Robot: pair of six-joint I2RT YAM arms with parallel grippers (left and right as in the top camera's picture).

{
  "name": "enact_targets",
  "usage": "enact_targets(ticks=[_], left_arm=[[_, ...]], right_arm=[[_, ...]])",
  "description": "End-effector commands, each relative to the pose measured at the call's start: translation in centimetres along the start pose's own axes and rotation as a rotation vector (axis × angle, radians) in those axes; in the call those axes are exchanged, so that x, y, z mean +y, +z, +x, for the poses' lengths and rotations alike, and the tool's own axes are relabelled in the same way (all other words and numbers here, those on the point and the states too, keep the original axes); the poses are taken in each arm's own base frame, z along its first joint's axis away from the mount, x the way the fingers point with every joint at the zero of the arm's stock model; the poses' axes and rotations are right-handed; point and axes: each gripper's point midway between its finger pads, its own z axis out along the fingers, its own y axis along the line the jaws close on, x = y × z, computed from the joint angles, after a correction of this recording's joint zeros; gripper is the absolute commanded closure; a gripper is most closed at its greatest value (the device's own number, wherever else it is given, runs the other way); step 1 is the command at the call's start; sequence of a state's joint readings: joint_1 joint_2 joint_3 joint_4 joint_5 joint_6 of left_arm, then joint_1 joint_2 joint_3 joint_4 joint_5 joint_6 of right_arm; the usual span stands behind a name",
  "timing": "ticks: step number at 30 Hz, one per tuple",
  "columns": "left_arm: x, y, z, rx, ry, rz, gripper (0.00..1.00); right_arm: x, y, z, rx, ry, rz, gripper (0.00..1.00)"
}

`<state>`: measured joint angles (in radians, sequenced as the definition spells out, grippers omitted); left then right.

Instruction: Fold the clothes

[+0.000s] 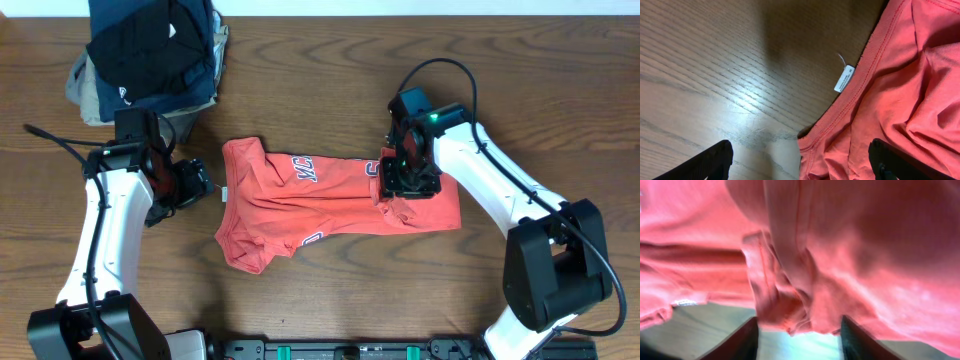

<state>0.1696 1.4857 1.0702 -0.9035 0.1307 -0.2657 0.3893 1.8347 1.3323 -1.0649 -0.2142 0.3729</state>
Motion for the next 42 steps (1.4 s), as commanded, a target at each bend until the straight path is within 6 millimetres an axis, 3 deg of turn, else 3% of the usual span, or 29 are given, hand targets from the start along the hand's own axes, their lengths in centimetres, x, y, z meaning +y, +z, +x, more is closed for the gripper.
enact_targets(ticks=[1, 7, 14, 16, 21, 27, 34, 38, 40, 42], left_arm=[[0.3, 0.5, 0.2, 0.014, -0.006, -0.013, 0.12], [0.3, 0.5, 0.2, 0.014, -0.006, -0.013, 0.12], [0.3, 0.5, 0.0, 0.007, -0.006, -0.011, 0.12], [0.3, 0.5, 0.1, 0.007, -0.006, -0.011, 0.12], [0.3, 0.5, 0.0, 0.004, -0.006, -0.010, 0.12], [0.2, 0.5, -0.1, -0.001, -0.005, -0.008, 0.12], [0.2, 0.5, -0.2, -0.003, -0.005, -0.008, 0.12], [0.2, 0.5, -0.2, -0.004, -0.005, -0.007, 0.12], [0.2, 0.5, -0.2, -0.004, -0.005, -0.007, 0.12], [0.2, 0.5, -0.2, -0.004, -0.005, -0.007, 0.12]], right_arm=[[-0.6, -1.0, -0.6, -0.006, 0.012, -0.005, 0.42], [-2.8, -3.0, -2.3, -0.038, 0.062, -0.011, 0.44], [-4.3, -2.0, -2.2, -0.029, 0.088, -0.009, 0.78], [-4.2, -1.3, -1.9, -0.024, 0.081, -0.008, 0.82], [-3.1, 1.1, -1.6, -0.031, 0.066, -0.038, 0.82], [0.1, 4.2, -2.7, -0.092, 0.006, -0.174, 0.78], [0.7, 5.9, -3.5, -0.092, 0.046, -0.194, 0.76], [1.7, 7.2, -2.1, -0.010, 0.028, -0.244, 0.84], [1.9, 7.3, -1.9, -0.002, 0.021, -0.249, 0.94], [2.0, 6.7, -2.2, -0.016, 0.018, -0.253, 0.96]])
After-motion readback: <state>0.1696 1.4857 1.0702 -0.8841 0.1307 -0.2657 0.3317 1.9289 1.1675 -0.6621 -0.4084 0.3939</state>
